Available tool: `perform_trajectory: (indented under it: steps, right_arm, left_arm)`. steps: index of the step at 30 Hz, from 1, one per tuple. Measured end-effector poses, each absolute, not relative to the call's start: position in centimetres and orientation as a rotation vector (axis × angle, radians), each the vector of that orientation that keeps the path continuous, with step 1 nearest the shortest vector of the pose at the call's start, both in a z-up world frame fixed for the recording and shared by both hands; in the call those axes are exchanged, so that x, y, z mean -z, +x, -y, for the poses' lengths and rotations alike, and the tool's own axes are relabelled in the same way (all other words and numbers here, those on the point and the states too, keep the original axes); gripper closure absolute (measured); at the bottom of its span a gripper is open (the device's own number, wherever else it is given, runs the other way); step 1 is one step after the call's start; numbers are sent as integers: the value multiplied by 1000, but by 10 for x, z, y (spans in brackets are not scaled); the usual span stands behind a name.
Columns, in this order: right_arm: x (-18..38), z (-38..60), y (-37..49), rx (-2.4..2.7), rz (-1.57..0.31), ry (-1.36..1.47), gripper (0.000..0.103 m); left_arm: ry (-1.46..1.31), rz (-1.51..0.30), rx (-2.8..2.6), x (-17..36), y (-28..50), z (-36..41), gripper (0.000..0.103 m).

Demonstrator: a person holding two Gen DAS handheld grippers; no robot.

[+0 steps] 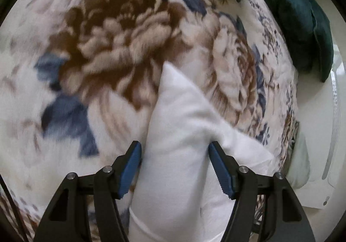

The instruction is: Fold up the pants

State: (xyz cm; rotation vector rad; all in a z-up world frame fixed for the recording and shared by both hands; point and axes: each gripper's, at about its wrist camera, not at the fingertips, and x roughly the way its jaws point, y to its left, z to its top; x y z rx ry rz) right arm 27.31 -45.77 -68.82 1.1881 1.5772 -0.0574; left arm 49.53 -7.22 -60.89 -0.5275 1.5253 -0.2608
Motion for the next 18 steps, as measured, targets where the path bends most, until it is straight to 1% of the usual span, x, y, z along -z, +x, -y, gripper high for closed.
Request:
perform_trajectory:
  steps: [1,6,7,8,9,10,11,13,16,17,18]
  right_arm:
    - [683,462,272,66,-1556,1181,41]
    - [665,483,279,155,-1480,1136,40]
    - [663,483,288,156,-1465,1106,40]
    - [664,489,288,155,-1452,1086,40]
    - [664,488,296,151,-1435,1076,40]
    - [665,490,304,143,-1421,1064,40]
    - [666,496,316,135,-1412,1045,40]
    - [672,500,337,103,-1397,1007,40]
    - [692,501,365,18,-1418,1001,41]
    - [697,498,377,-11,-1407,1015,58]
    - [698,497,382,-26,-1390,1008,72]
  left_arm:
    - [-522,-1525,269,611,501,74,40]
    - [-503,-1519,280,619,524,85,40]
    - [-494,-1511,281,620,528,87,41]
    - [-491,-1505,286,620,531,88,46]
    - [-477,-1496,291,621,533,89,52]
    - [-452,-1495,280,622,535,90,64]
    - [-451,-1497,277,625,537,88,68]
    - [-482,-1494,284,629,537,82,71]
    - [-495,-1481,298,629,535,78,73]
    - [-501,-1480,296,629,535,77,73]
    - [-516,-1483,295,630,536,74,73]
